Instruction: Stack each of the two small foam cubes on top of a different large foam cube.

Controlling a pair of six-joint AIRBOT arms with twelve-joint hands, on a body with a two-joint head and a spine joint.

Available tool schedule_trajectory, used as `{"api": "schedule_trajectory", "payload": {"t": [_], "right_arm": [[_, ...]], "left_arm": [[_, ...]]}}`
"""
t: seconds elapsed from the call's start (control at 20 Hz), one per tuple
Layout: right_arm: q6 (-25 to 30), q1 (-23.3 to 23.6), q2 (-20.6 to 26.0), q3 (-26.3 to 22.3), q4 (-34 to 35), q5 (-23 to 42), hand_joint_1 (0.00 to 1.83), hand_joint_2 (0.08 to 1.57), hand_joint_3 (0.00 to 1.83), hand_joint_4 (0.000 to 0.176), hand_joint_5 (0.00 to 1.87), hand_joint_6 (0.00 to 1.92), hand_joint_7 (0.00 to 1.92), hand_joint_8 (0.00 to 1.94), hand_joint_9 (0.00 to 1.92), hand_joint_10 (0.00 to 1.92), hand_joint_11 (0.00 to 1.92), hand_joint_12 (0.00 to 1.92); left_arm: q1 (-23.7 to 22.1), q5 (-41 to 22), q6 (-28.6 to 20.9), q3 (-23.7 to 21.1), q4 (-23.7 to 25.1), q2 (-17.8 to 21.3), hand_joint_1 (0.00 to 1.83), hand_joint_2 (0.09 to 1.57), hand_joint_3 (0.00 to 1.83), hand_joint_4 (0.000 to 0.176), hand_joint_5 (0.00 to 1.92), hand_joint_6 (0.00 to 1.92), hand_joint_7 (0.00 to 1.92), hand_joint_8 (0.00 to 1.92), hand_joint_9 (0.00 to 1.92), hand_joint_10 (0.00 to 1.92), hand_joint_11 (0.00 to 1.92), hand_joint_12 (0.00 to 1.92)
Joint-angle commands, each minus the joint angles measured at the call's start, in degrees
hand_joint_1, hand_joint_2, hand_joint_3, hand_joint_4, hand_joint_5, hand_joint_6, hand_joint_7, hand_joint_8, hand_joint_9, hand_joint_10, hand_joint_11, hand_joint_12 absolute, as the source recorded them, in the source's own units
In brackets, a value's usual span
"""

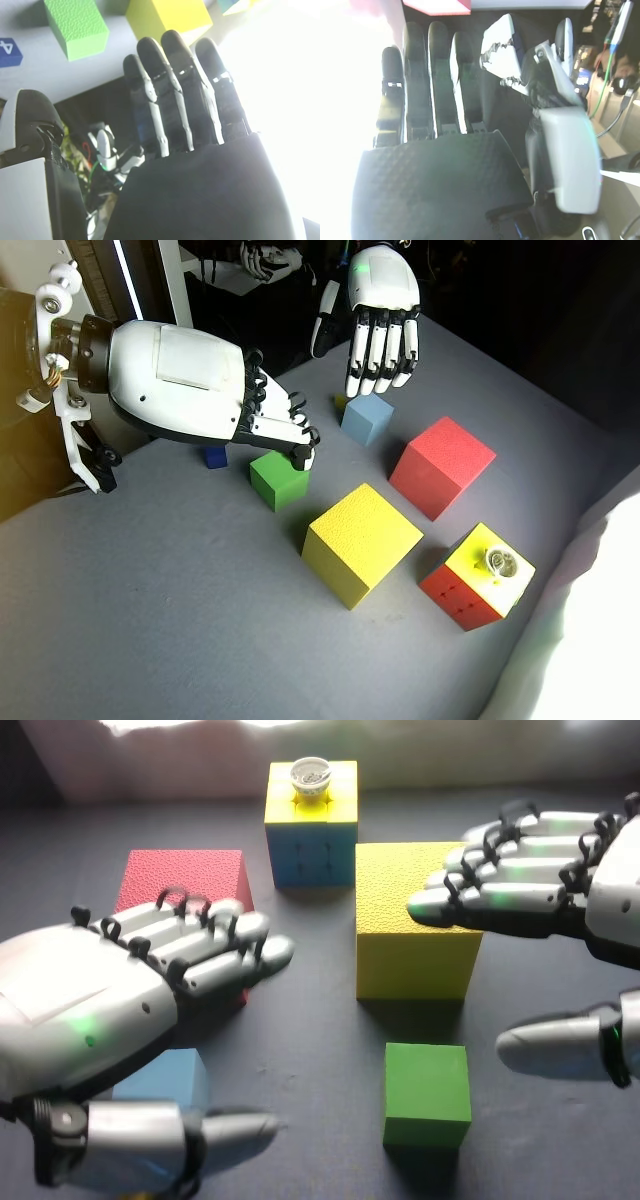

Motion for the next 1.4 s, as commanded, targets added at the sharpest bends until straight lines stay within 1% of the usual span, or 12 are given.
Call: {"api": "schedule_trajectory", "payload": {"t": [0.0, 0.05, 0.2, 0.3, 0.35, 0.45, 0.55, 0.6, 0.75, 0.95, 1.25, 1.35], "right_arm": [[-0.1, 0.8, 0.6, -0.1, 1.3, 5.5, 0.00, 1.20, 0.01, 0.000, 0.15, 0.01, 0.14, 0.01, 0.13, 0.01, 0.00, 0.34], [0.0, 0.8, 0.6, -0.1, 1.3, 5.4, 0.00, 1.19, 0.00, 0.000, 0.11, 0.00, 0.10, 0.01, 0.10, 0.01, 0.00, 0.25], [-0.2, 0.9, 0.6, -0.1, 1.5, 5.4, 0.01, 1.17, 0.00, 0.000, 0.12, 0.00, 0.12, 0.00, 0.11, 0.00, 0.00, 0.29], [-0.4, 0.9, 0.6, -0.1, 1.8, 4.4, 0.16, 1.13, 0.00, 0.000, 0.08, 0.00, 0.09, 0.00, 0.08, 0.00, 0.00, 0.25], [-0.3, 0.9, 0.6, -0.2, 3.3, 2.5, 0.24, 1.08, 0.00, 0.000, 0.08, 0.00, 0.08, 0.00, 0.08, 0.00, 0.00, 0.30], [-0.3, 0.6, 0.8, -0.8, 5.0, -0.9, 0.32, 1.02, 0.00, 0.000, 0.03, 0.00, 0.02, 0.00, 0.04, 0.00, 0.00, 0.22], [-0.3, -0.7, 1.0, -2.0, 6.7, -4.6, 0.45, 0.97, 0.00, 0.000, 0.02, 0.00, 0.01, 0.00, 0.03, 0.00, 0.00, 0.25], [-0.3, -1.0, 1.0, -2.3, 7.1, -4.7, 0.50, 0.96, 0.00, 0.000, 0.00, 0.00, 0.00, 0.00, 0.00, 0.00, 0.00, 0.19], [-0.3, -1.4, 0.9, -3.9, 10.3, -8.0, 0.81, 0.90, 0.00, 0.000, 0.00, 0.00, 0.00, 0.00, 0.00, 0.00, 0.00, 0.06], [-0.3, -1.7, -0.8, -4.9, 12.9, -12.2, 1.04, 0.86, 0.00, 0.000, 0.00, 0.00, 0.00, 0.00, 0.00, 0.00, 0.00, 0.06], [-0.4, 0.5, -6.9, -3.5, 20.7, -19.1, 1.06, 0.88, 0.00, 0.000, 0.00, 0.00, 0.00, 0.00, 0.00, 0.00, 0.00, 0.07], [-0.4, 1.1, -8.3, -2.5, 23.8, -20.0, 1.12, 0.87, 0.00, 0.000, 0.00, 0.00, 0.00, 0.00, 0.00, 0.00, 0.01, 0.03]], "left_arm": [[-0.7, -5.9, -0.2, 0.1, 0.2, 0.1, 0.00, 1.12, 0.04, 0.000, 0.00, 0.00, 0.00, 0.00, 0.00, 0.00, 0.00, 0.00], [-0.6, -5.6, -0.2, 0.1, 0.1, 0.1, 0.00, 1.12, 0.04, 0.000, 0.00, 0.00, 0.00, 0.00, 0.00, 0.00, 0.00, 0.00], [-0.5, -4.2, -0.2, 0.4, 0.1, 0.1, 0.04, 1.09, 0.02, 0.000, 0.00, 0.00, 0.00, 0.00, 0.00, 0.00, 0.00, 0.00], [-0.5, -3.5, -0.2, 0.5, 0.2, 0.1, 0.14, 1.02, 0.00, 0.000, 0.00, 0.00, 0.00, 0.00, 0.00, 0.00, 0.00, 0.00], [-0.7, -2.8, 0.3, 0.5, 0.2, 0.1, 0.21, 0.98, 0.00, 0.000, 0.00, 0.00, 0.00, 0.00, 0.00, 0.00, 0.00, 0.00], [-1.4, 0.2, 1.2, 0.4, -0.1, 0.0, 0.32, 0.93, 0.00, 0.000, 0.00, 0.00, 0.00, 0.00, 0.00, 0.00, 0.00, 0.00], [-1.7, 1.6, 4.4, -0.2, -2.8, -0.2, 0.61, 0.90, 0.00, 0.000, 0.00, 0.00, 0.00, 0.00, 0.00, 0.00, 0.00, 0.00], [-1.5, 2.0, 5.2, -0.5, -3.8, -0.2, 0.75, 0.90, 0.00, 0.000, 0.00, 0.00, 0.00, 0.00, 0.00, 0.00, 0.00, 0.00], [1.5, -0.5, 6.6, -1.0, -6.4, 0.0, 0.98, 0.87, 0.00, 0.000, 0.00, 0.00, 0.00, 0.00, 0.00, 0.00, 0.00, 0.00], [4.3, -1.8, 11.7, -1.9, -13.0, -0.6, 0.99, 0.92, 0.00, 0.000, 0.00, 0.00, 0.00, 0.00, 0.00, 0.00, 0.00, 0.00], [5.4, -1.8, 17.6, -1.0, -20.9, -5.4, 1.00, 0.98, 0.01, 0.000, 0.00, 0.00, 0.00, 0.00, 0.00, 0.00, 0.02, 0.01], [5.5, -2.1, 19.6, -0.9, -23.4, -6.4, 1.00, 1.00, 0.02, 0.000, 0.00, 0.00, 0.00, 0.00, 0.00, 0.00, 0.00, 0.00]]}}
